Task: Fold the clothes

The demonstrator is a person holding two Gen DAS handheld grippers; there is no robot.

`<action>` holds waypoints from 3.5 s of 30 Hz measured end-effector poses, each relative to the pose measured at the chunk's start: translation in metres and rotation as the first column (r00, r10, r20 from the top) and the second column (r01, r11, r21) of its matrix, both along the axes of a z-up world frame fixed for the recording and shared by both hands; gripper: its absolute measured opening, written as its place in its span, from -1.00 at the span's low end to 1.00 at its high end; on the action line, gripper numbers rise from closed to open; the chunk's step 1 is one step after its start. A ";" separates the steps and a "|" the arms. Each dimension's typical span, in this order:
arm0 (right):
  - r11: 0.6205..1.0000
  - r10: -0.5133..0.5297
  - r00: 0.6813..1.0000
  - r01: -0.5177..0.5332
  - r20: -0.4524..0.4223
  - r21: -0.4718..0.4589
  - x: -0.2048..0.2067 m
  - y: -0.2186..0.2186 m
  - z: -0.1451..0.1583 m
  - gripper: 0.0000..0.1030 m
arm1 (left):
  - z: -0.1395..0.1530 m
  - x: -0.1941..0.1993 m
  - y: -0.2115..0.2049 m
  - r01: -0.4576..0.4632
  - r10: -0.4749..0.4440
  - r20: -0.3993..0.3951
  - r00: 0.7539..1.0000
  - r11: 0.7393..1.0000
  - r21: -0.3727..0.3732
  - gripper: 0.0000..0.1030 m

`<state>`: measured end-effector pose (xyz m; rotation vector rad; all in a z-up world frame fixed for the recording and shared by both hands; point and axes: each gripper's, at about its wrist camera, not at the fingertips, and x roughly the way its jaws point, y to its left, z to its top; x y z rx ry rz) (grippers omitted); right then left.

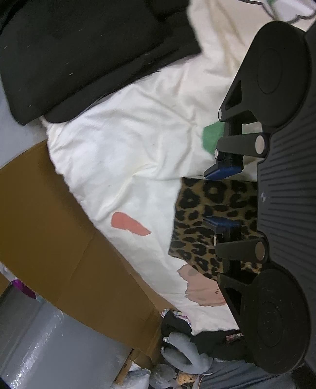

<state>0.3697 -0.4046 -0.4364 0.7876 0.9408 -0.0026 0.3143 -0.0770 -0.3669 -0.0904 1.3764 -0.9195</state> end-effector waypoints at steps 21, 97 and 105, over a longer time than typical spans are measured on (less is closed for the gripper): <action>0.999 0.043 0.998 -0.041 -0.053 0.034 -0.029 0.036 -0.015 -0.04 | 0.012 0.102 0.008 -0.176 0.109 0.342 0.933 0.969 0.171 0.35; 0.921 -0.099 0.993 0.117 -0.070 0.372 -0.031 0.061 -0.068 -0.36 | -0.082 0.188 0.013 -0.109 0.102 -0.073 0.992 0.989 -0.099 -0.08; 0.926 -0.099 0.992 0.121 -0.080 0.358 -0.027 0.065 -0.066 -0.49 | -0.084 0.187 0.011 -0.116 0.111 -0.068 0.991 0.990 -0.083 -0.26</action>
